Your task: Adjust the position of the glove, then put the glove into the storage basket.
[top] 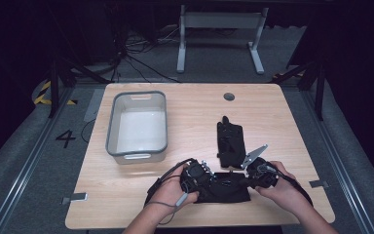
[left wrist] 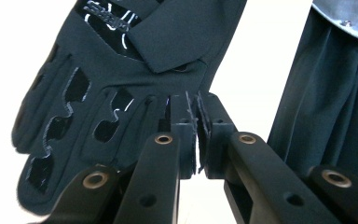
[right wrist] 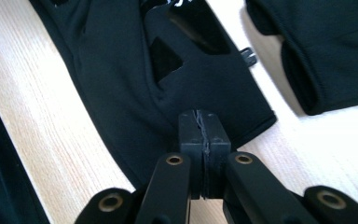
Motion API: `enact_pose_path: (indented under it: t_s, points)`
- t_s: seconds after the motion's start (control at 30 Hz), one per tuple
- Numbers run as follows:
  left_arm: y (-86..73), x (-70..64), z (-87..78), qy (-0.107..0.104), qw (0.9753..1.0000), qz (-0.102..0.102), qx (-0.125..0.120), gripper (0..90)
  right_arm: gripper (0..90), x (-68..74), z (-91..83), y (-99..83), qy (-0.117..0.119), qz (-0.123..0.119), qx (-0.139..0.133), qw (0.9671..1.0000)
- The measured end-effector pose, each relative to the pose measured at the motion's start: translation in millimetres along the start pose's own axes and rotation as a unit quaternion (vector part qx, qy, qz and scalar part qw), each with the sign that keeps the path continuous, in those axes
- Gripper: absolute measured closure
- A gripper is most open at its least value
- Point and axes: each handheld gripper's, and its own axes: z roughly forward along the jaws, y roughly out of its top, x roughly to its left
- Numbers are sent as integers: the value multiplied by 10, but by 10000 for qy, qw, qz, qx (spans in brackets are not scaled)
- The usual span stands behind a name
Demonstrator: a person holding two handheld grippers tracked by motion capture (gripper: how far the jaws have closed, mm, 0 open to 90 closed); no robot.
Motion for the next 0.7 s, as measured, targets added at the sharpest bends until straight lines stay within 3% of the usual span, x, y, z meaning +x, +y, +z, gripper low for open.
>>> enact_pose_path:
  t_s: [0.3,0.47,0.7]
  points:
    - [-72,99,-169,156,9993,-253,-227,786,891,-57,-102,-27,-78,157,-322,9993]
    - [-129,154,-278,284,9977,-470,-404,744,835,-84,-152,-32,-170,294,-500,9982]
    - [-213,231,-396,438,9963,-628,-381,720,801,-147,-238,10,-234,447,-708,9962]
